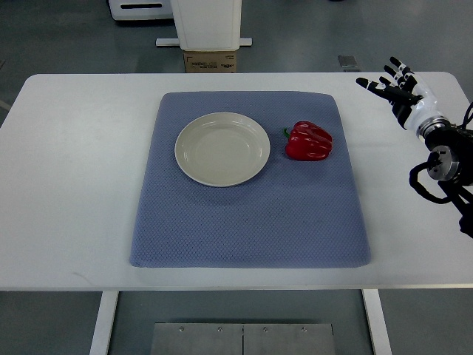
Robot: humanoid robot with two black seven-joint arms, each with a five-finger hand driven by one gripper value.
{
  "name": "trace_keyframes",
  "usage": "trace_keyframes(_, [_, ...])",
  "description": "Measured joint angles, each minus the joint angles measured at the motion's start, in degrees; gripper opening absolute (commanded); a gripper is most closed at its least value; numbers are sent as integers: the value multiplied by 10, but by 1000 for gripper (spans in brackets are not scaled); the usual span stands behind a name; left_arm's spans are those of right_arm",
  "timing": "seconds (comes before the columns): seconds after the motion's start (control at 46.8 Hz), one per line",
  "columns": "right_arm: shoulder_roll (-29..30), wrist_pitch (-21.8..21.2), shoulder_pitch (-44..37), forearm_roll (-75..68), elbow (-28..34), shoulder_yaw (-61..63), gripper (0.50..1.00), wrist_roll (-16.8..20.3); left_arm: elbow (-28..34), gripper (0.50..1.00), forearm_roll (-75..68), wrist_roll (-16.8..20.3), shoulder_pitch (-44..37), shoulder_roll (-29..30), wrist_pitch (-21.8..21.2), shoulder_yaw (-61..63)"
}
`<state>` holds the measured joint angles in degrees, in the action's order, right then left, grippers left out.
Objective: Place red pepper on plate with right hand
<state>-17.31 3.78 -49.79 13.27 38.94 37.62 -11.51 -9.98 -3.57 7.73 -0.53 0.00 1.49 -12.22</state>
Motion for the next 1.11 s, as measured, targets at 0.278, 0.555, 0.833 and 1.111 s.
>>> trace_keyframes(0.278, [5,0,0,0,0,-1,1000,0,-1,1000,-1,0,0,0,0,0])
trace_keyframes(0.555, [8,0,0,0,0,-2,1000,0,-1,1000,1,0,-1,0,1,0])
trace_keyframes(0.833, [6,0,0,0,1,-1,1000,0,0,1000,2,0,-1,0,0,0])
trace_keyframes(1.111, [6,-1,-1,0,1,0,1000,-9,0,1000,2,0,-1,0,0,0])
